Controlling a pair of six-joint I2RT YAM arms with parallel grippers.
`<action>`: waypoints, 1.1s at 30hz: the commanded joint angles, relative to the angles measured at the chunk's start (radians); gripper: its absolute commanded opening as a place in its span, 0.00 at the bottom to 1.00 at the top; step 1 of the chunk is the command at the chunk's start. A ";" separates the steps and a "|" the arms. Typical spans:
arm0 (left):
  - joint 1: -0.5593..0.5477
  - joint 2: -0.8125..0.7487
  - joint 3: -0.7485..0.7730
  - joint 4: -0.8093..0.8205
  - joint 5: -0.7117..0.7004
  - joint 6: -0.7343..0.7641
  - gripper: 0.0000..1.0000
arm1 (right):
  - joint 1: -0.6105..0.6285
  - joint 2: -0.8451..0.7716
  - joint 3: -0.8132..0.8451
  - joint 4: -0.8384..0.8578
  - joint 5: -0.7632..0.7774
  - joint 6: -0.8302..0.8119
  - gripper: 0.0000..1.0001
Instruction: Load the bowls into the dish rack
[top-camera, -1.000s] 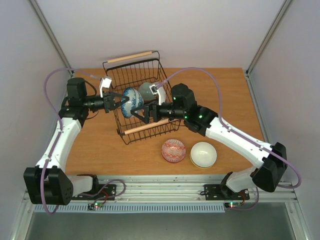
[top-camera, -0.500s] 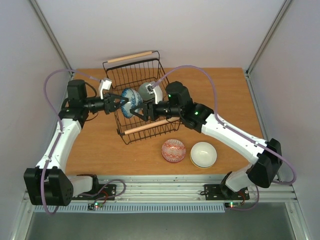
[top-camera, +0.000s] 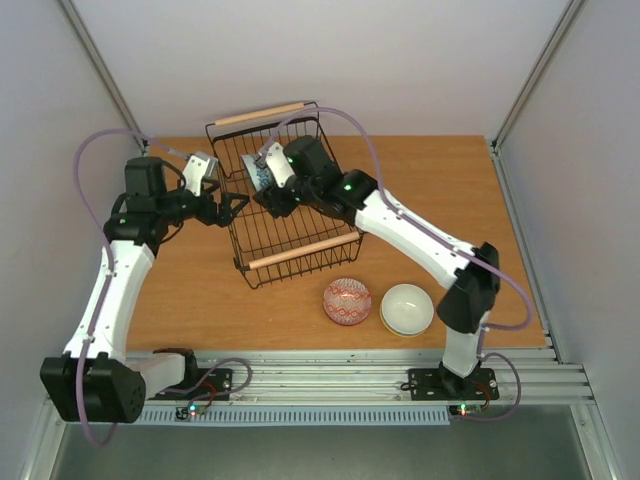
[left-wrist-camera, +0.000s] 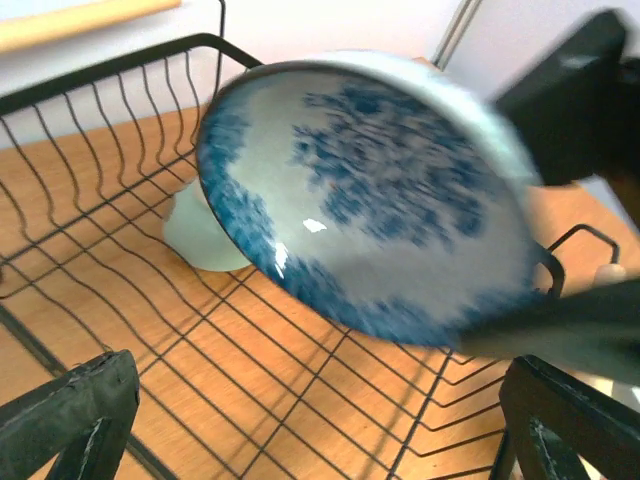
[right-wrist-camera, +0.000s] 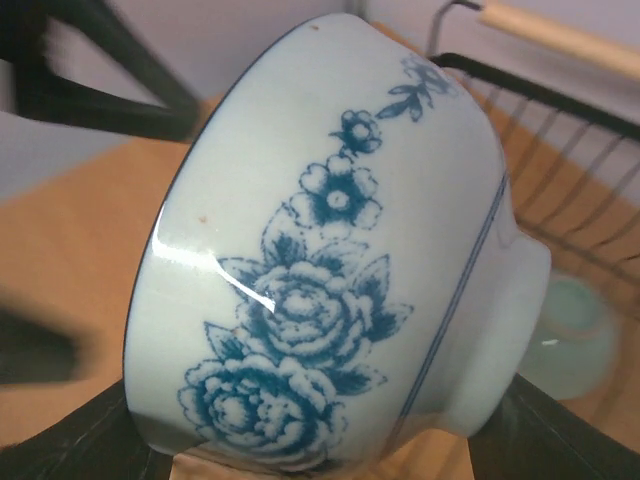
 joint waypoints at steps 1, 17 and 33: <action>-0.013 -0.083 0.049 -0.088 -0.117 0.116 0.99 | -0.026 0.146 0.136 -0.055 0.239 -0.301 0.01; 0.052 -0.213 -0.006 -0.148 -0.196 0.165 0.99 | -0.098 0.567 0.490 0.028 0.215 -0.697 0.01; 0.070 -0.212 -0.056 -0.128 -0.140 0.145 0.99 | -0.110 0.753 0.592 0.196 0.366 -0.883 0.14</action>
